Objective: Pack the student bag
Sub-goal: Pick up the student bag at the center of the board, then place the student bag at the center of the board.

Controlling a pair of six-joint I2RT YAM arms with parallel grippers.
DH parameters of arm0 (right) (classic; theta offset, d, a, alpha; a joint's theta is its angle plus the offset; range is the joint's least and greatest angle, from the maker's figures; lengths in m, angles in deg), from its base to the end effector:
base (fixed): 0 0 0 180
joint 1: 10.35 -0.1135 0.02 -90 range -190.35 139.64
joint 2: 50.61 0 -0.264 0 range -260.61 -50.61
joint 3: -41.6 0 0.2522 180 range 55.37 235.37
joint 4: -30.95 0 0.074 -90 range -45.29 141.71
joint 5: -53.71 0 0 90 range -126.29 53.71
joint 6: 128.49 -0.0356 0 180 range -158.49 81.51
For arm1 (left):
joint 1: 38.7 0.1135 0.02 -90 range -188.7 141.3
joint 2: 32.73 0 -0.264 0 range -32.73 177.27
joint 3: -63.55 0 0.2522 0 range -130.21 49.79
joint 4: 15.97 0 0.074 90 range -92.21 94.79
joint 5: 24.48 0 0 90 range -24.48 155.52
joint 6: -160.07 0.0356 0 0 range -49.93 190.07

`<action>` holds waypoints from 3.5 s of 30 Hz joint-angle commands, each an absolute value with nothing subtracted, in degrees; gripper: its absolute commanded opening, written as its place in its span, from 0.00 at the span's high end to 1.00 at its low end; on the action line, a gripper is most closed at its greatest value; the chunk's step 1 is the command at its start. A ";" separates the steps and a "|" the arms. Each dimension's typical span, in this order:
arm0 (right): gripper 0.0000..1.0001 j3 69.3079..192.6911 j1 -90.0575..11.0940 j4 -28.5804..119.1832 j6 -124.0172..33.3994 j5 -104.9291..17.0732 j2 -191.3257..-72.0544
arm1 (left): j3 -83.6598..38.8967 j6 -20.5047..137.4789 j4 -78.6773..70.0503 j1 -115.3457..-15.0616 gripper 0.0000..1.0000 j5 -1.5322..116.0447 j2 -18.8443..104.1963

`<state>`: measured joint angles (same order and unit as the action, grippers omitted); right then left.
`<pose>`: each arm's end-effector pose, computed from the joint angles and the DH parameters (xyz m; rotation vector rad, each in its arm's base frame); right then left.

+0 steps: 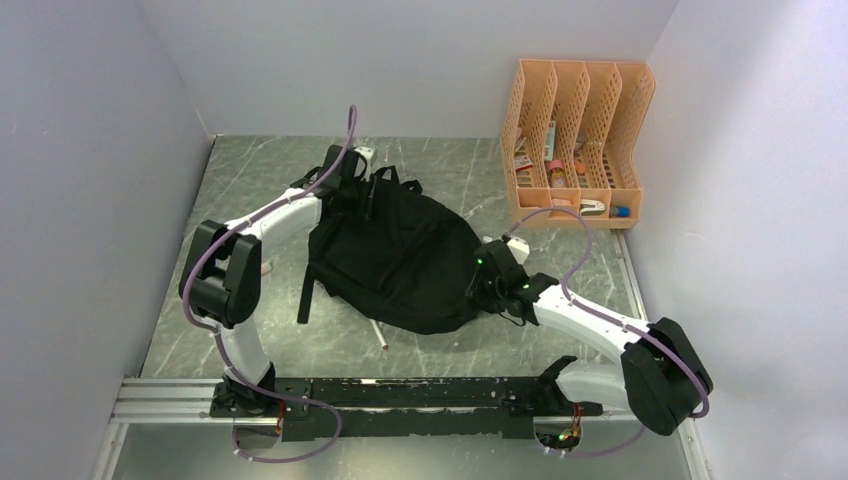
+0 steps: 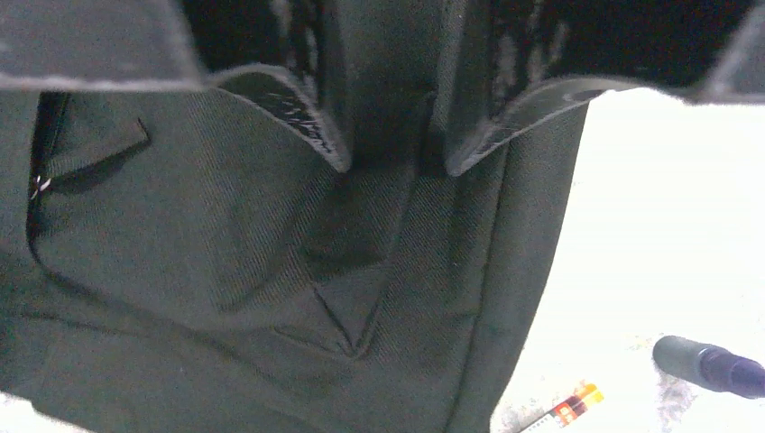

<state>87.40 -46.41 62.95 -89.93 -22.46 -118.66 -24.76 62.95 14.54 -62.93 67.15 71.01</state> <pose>0.1814 0.1215 0.1748 0.4330 2.4731 0.3397 0.3670 -0.1641 0.2241 0.3411 2.3596 -0.2280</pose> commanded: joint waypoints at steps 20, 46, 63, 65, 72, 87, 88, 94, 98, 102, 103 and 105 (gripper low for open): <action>1.00 111.14 -46.14 52.56 -71.83 -23.58 -115.10 | -22.20 57.40 14.84 -60.64 0.95 65.43 56.31; 1.00 143.02 -46.17 41.46 -34.82 -16.43 -121.35 | -22.01 53.33 9.65 -66.66 0.95 44.65 45.50; 1.00 116.07 -46.04 37.92 -26.95 -21.36 -106.96 | 5.14 44.41 5.06 -72.60 0.57 56.68 38.72; 1.00 115.92 -46.09 38.80 -27.27 -20.10 -107.14 | 5.50 44.13 6.81 -72.06 0.43 60.30 36.22; 1.00 117.32 -46.06 41.67 -29.95 -19.47 -108.30 | 8.99 49.43 -4.60 -71.71 0.39 59.61 27.33; 1.00 118.70 -46.04 43.74 -35.17 -26.71 -107.79 | 21.51 71.63 -52.48 -74.02 0.44 45.29 33.16; 1.00 118.65 -46.04 43.82 -35.35 -27.14 -107.68 | 21.57 73.02 -54.08 -74.44 0.44 45.53 33.91; 1.00 117.81 -46.04 42.96 -36.60 -29.06 -106.77 | 21.05 75.68 -61.08 -76.23 0.43 48.68 41.01; 1.00 117.55 -46.04 42.95 -36.76 -29.05 -105.97 | 20.41 76.24 -63.60 -77.36 0.42 50.84 45.17; 1.00 117.35 -46.04 42.79 -36.61 -29.36 -105.14 | 19.43 76.27 -66.05 -78.13 0.42 53.18 48.83; 1.00 117.33 -46.04 42.71 -36.63 -29.66 -105.06 | 18.93 76.16 -66.32 -78.23 0.42 53.44 49.69; 1.00 117.48 -46.08 42.90 -36.73 -30.20 -105.06 | 17.75 76.00 -66.41 -78.38 0.42 53.67 51.24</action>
